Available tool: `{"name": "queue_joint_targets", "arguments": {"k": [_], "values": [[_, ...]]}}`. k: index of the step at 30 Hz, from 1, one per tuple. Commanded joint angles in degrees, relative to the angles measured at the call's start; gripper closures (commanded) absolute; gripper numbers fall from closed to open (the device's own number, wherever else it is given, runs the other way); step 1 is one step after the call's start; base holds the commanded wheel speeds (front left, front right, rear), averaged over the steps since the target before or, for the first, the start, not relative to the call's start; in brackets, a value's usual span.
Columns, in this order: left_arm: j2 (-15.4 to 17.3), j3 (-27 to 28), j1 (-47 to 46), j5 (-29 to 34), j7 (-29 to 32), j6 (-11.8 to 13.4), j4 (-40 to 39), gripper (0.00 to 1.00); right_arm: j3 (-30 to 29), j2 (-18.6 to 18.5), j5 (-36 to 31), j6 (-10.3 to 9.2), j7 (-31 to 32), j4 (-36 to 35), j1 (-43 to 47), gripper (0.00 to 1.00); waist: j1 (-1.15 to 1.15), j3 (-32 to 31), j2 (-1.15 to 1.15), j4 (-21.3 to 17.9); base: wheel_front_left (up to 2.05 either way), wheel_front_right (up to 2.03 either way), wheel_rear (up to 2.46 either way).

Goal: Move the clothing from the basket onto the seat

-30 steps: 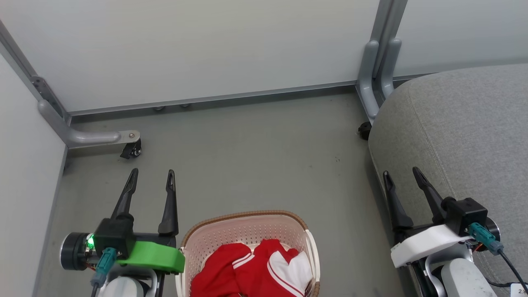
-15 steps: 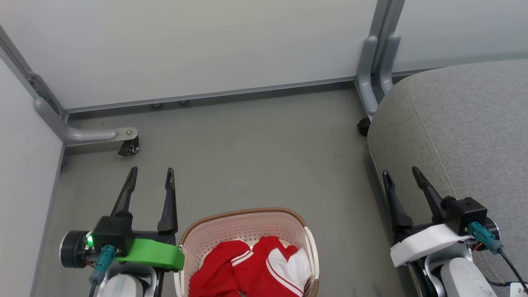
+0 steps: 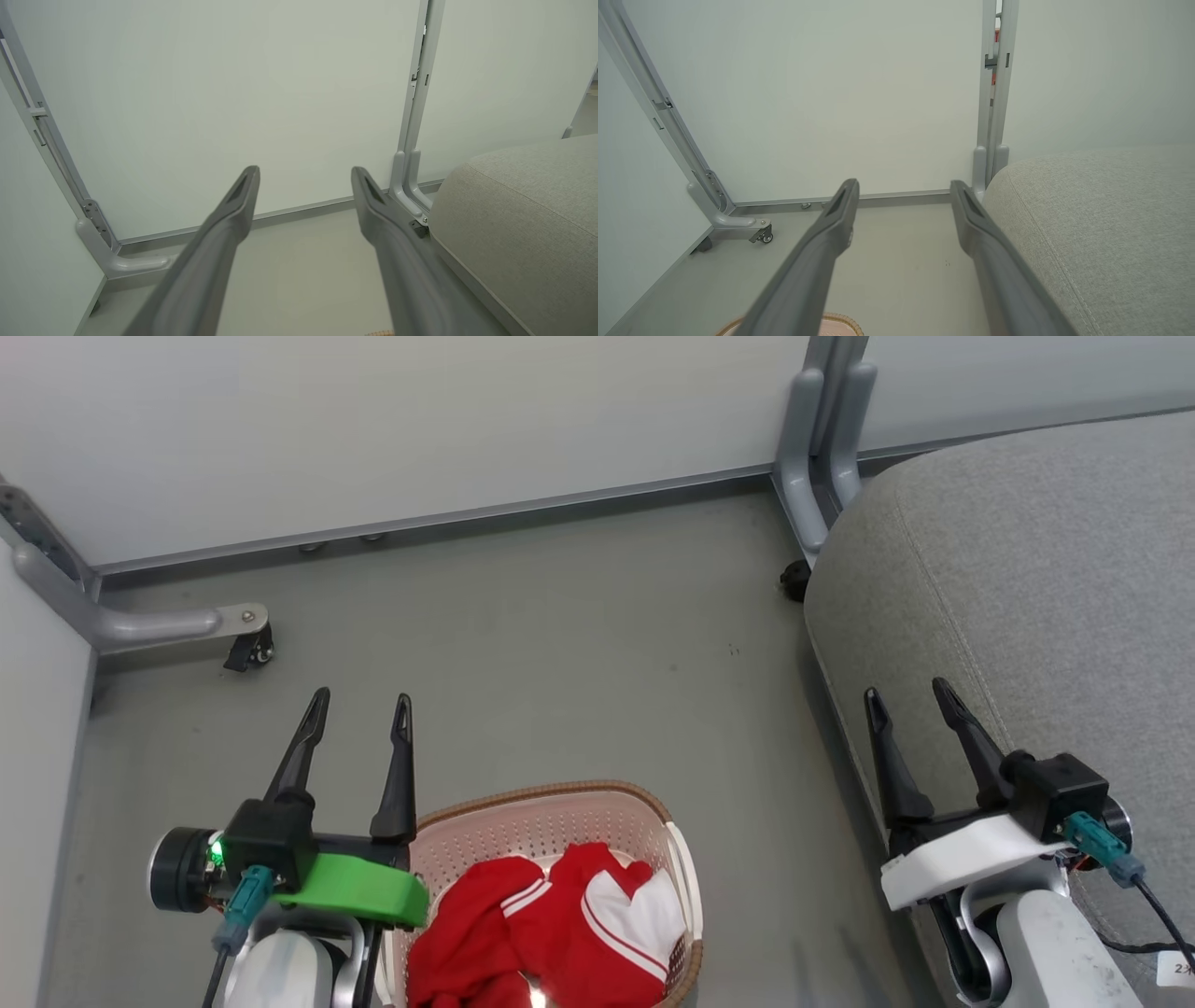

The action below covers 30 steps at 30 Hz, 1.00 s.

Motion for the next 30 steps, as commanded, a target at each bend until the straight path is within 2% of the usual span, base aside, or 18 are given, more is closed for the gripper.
{"name": "queue_joint_targets", "arguments": {"k": [1, 17, 30], "values": [[0.34, -0.12, -1.3, 0.44, -0.05, -0.44, 0.34, 0.0, -0.3, -0.31, -0.28, 0.0, -0.26, -0.52, -0.72, 0.0, 0.0, 2.13, 0.51, -1.88, 0.0, 0.0, 0.0], [2.99, -3.53, -7.29, 0.96, -0.05, -1.84, 6.71, 0.0, -0.57, -0.26, -0.12, 0.0, -0.2, -4.75, -5.24, 0.0, 0.0, 13.05, 0.51, -8.92, 0.0, 0.0, 0.0], [7.15, -10.66, -14.12, -1.03, -0.05, -1.94, 14.33, 0.0, 0.93, -0.24, -1.99, -0.01, -0.2, -9.36, -9.22, 0.0, 0.0, 23.6, 0.51, -12.31, 0.0, 0.0, 0.0]]}}
